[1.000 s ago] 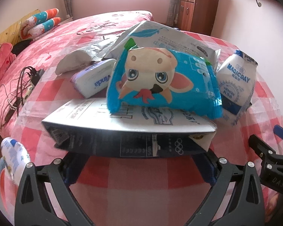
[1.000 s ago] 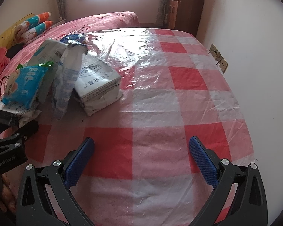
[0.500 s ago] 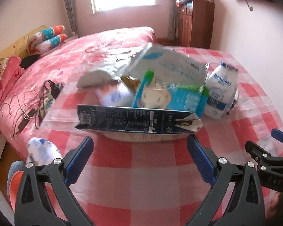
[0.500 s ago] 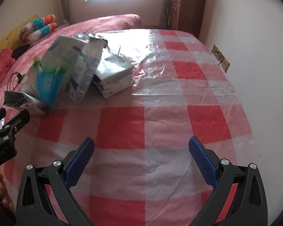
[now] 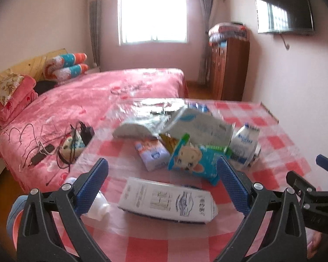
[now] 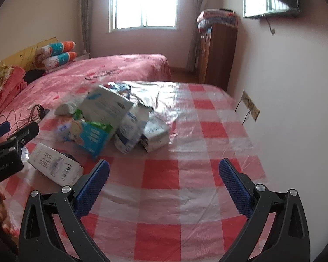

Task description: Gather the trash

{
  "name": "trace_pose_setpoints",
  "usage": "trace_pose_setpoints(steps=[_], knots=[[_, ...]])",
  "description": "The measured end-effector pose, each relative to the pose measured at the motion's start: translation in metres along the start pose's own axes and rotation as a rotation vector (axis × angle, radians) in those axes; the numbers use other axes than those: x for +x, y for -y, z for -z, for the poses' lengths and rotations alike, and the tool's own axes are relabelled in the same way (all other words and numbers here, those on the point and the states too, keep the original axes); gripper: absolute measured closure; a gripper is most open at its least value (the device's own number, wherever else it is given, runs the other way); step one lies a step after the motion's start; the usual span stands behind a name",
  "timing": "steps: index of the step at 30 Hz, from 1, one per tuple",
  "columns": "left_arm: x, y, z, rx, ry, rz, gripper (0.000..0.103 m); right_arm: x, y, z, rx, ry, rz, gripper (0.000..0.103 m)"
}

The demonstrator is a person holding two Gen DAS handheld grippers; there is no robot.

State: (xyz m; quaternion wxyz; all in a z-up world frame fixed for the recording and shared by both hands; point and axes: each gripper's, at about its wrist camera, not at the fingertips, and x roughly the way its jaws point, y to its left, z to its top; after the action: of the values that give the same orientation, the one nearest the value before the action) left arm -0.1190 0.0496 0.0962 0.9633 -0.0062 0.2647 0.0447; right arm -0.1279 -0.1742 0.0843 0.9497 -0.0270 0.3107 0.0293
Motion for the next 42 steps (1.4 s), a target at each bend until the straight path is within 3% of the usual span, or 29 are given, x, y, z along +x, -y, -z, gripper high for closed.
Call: trace_pose_setpoints(steps=[5, 12, 15, 17, 26, 42], knots=[[-0.025, -0.007, -0.007, -0.020, 0.100, 0.005, 0.004, -0.030, -0.006, -0.005, -0.017, 0.105, 0.009, 0.004], [-0.041, -0.009, -0.012, -0.029, 0.111, 0.039, 0.004, -0.059, -0.009, -0.012, -0.015, 0.187, 0.025, 0.004], [-0.049, -0.008, -0.012, -0.031, 0.138, 0.019, 0.004, -0.066, -0.009, -0.013, -0.014, 0.210, 0.024, 0.004], [-0.055, -0.009, -0.011, -0.040, 0.157, -0.007, 0.004, -0.070, -0.009, -0.013, -0.012, 0.216, 0.022, 0.004], [-0.063, -0.017, -0.012, -0.085, 0.154, 0.017, 0.004, -0.082, -0.013, -0.011, -0.023, 0.235, 0.019, 0.004], [-0.065, -0.011, -0.007, -0.060, 0.134, 0.003, 0.004, -0.087, -0.006, -0.008, 0.007, 0.230, 0.025, 0.004]])
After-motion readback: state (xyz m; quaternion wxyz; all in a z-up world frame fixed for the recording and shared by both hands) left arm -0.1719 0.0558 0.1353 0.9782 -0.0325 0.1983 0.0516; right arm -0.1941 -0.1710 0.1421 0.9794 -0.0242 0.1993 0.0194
